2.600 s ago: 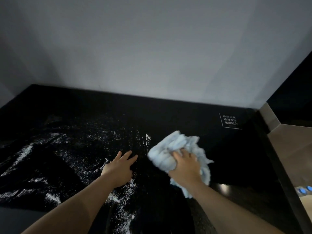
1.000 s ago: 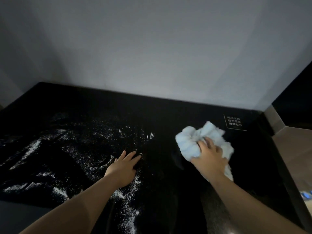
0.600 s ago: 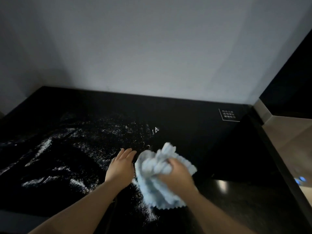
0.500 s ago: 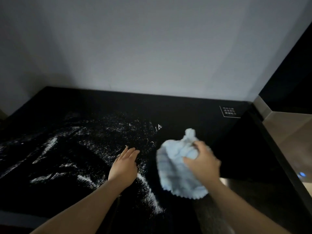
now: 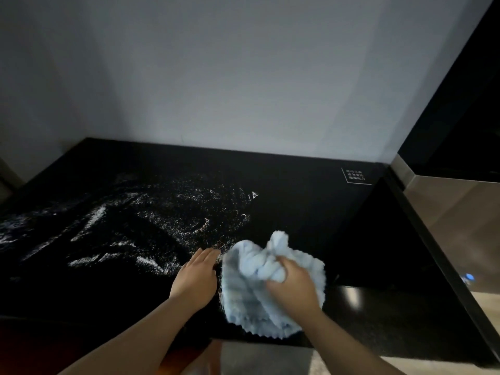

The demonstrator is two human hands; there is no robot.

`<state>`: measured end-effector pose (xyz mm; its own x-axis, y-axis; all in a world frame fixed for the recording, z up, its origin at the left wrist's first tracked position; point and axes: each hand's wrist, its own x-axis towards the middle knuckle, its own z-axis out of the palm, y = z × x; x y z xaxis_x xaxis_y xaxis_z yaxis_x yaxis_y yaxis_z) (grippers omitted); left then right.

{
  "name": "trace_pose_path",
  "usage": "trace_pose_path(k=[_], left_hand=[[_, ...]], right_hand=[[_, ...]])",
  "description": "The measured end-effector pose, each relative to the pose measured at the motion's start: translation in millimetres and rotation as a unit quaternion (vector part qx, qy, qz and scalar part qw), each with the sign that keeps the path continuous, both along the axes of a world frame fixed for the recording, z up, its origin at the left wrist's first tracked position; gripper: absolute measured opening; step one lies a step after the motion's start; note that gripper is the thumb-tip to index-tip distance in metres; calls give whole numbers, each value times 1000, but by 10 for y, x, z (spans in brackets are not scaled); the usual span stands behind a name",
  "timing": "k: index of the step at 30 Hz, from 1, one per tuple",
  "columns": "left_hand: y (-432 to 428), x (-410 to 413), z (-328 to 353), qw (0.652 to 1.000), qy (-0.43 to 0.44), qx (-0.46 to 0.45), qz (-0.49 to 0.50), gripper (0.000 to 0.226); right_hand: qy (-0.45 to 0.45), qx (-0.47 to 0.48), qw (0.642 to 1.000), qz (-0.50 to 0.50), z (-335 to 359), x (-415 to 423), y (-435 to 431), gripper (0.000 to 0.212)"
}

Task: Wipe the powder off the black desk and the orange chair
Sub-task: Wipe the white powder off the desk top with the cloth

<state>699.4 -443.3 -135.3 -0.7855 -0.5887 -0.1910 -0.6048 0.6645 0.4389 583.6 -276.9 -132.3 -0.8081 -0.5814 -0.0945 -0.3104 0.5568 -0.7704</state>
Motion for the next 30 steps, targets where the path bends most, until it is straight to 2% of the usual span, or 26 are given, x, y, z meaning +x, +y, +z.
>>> trace_pose_path(k=[1,2,3,5,8,10,14,16,19,21,23,26,28,30], left_hand=[[33,37,13,1000,2,-6,0,55],[92,94,25,1000,-2,-6,0,54],[133,137,31,1000,-5,-5,-1,53],[246,225,26,1000,-8,-3,-3,53],[397,341,12,1000,-15,-3,-11,53],[455,413,-12,1000,-16,2,-5,54],[510,521,17,1000,-16,8,11,54],[516,567,50,1000,-12,11,17,54],[455,599,99,1000,-3,19,16,53],[380,615,112,1000,1,15,10,54],[280,647,124,1000,0,15,4,54],[75,699,118,1000,-14,24,-3,53],[-79,722,93,999,-22,26,-12,54],[-224,724,55,999,-28,28,-26,54]], right_hand=[[31,-27,998,-48,35,-82,100,8],[80,-14,992,-97,59,-155,244,13],[123,23,982,-142,71,-235,386,22],[136,134,963,-189,18,-347,707,36],[73,290,945,-134,-137,-297,1001,43],[104,327,935,-85,-212,-111,967,40],[124,273,954,2,-158,487,547,37],[96,205,973,48,-110,751,378,34],[0,31,999,-19,98,721,293,22],[44,-6,994,-102,184,496,338,23],[79,101,983,-134,191,284,413,37],[25,266,956,-124,78,270,363,62],[36,330,938,-100,-45,463,207,71],[68,351,932,-67,-112,656,18,71]])
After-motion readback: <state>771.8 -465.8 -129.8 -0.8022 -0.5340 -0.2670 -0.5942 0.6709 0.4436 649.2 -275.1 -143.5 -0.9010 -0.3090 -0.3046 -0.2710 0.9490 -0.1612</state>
